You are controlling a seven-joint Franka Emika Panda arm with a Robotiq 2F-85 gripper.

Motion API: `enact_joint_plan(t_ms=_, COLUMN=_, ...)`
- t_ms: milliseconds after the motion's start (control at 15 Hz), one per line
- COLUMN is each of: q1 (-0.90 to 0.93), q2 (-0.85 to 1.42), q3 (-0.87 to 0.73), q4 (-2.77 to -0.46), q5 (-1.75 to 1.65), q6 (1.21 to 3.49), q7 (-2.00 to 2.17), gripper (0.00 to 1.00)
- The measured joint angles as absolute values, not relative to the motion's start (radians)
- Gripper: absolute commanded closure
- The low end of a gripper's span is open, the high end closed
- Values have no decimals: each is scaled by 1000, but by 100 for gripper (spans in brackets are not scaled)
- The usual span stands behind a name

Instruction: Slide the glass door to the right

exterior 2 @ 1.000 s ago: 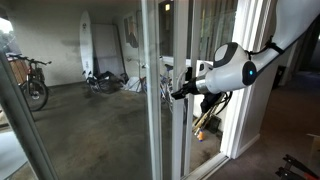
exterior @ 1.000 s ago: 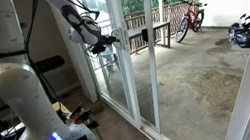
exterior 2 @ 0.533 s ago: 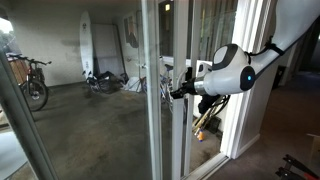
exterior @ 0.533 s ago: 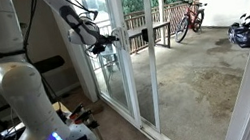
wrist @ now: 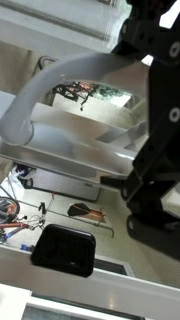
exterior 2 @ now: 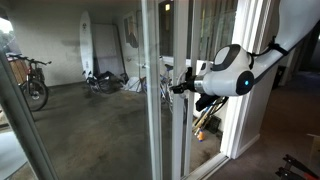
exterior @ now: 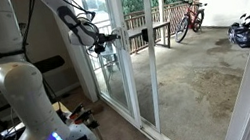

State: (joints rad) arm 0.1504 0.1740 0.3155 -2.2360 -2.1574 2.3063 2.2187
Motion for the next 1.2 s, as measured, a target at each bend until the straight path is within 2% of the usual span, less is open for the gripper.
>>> enact_joint_plan(t_ms=267, q1=190, q2=175, q3=315, q4=-2244, q5=-2120, q6=2197, q7=2222, gripper=0)
enact_joint_plan(t_ms=600, q1=200, q2=174, q3=310, q4=-2242, q5=-2102, q6=2177, q7=2225, gripper=0)
enact_joint_plan(t_ms=800, q1=191, q2=159, q3=284, q4=-2234, q5=-2104, q6=2275, q7=2257, gripper=0)
enact_joint_plan(t_ms=1200, q1=130, q2=106, q3=208, q4=-2198, q5=-2135, q6=2632, q7=2356, gripper=0)
